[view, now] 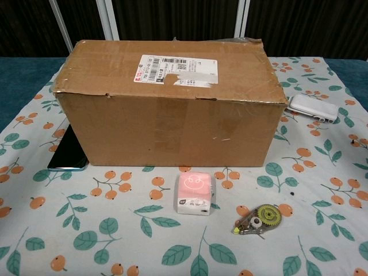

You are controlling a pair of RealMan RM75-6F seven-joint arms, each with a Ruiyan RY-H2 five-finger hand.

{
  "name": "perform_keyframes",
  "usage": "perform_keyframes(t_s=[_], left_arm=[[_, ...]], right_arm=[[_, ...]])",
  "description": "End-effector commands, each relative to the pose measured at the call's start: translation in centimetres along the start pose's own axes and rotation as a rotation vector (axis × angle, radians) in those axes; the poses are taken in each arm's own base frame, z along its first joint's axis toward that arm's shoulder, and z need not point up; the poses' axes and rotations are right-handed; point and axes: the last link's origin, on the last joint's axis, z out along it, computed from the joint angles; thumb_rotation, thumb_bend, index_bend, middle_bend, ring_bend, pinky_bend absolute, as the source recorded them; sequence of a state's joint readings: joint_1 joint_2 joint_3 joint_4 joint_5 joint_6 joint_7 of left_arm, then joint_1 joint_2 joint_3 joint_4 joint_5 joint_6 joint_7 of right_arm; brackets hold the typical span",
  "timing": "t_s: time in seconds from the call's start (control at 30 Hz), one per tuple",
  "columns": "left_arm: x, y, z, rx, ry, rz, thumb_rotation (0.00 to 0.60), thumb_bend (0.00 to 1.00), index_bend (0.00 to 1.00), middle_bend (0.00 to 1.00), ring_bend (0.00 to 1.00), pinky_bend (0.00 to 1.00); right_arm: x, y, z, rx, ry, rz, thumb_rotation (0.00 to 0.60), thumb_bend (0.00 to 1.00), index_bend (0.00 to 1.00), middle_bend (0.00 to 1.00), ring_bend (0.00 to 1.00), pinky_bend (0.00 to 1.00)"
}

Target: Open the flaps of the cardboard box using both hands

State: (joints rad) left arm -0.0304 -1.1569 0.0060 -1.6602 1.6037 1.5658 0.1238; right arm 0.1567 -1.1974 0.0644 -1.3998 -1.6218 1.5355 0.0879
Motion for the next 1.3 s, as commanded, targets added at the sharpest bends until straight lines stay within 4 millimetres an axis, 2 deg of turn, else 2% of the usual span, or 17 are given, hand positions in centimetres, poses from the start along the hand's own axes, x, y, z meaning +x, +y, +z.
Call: perform_keyframes(t_s=[0.03,0.5,0.6,0.7,0.77,0.97,1.1,1.3], left_arm=[[0.0,0.0,0.0,0.0,-0.001,0.0,0.6,0.01,0.0,0.0,0.0,0.04],[0.0,0.2,0.2,-0.013,-0.031,-0.005,0.6,0.02,0.0,0.0,0.0,0.04],[0.5,0.8,0.6,-0.031,-0.033,-0.015,0.6,0.05,0.0,0.0,0.0,0.04],[1.6,1.5,1.5,-0.05,-0.021,-0.017,0.6,0.16,0.0,0.0,0.0,0.04],[3.0,2.7,3.0,-0.079,0.003,-0.027,0.6,0.29,0.0,0.0,0.0,0.04],[7.2,7.2,8.3,-0.165,0.023,-0.11,0.6,0.51,0.0,0.0,0.0,0.07],[8.9,10.2,12.0,-0.216,-0.02,-0.159,0.6,0.6,0.0,0.0,0.0,0.1],[10.1,14.0,17.1,-0.229,-0.117,-0.203,0.6,0.69,0.0,0.01,0.05,0.2]], right_arm=[[0.0,0.0,0.0,0.0,-0.003,0.003,0.6,0.16,0.0,0.0,0.0,0.22],[0.0,0.1,0.0,-0.01,0.005,0.012,0.6,0.16,0.0,0.0,0.0,0.22],[0.0,0.3,0.2,-0.022,0.009,0.016,0.6,0.18,0.0,0.0,0.0,0.22],[0.0,0.4,0.3,-0.03,0.013,0.026,0.6,0.19,0.0,0.0,0.0,0.22],[-0.1,0.4,0.3,-0.032,0.01,0.03,0.6,0.21,0.0,0.0,0.0,0.22],[-0.3,0.2,0.5,-0.028,0.006,0.037,0.6,0.23,0.0,0.0,0.0,0.22],[-0.4,0.2,0.5,-0.035,0.006,0.05,0.6,0.23,0.0,0.0,0.0,0.22],[-0.4,0.3,0.6,-0.05,0.006,0.075,0.6,0.24,0.0,0.0,0.0,0.22]])
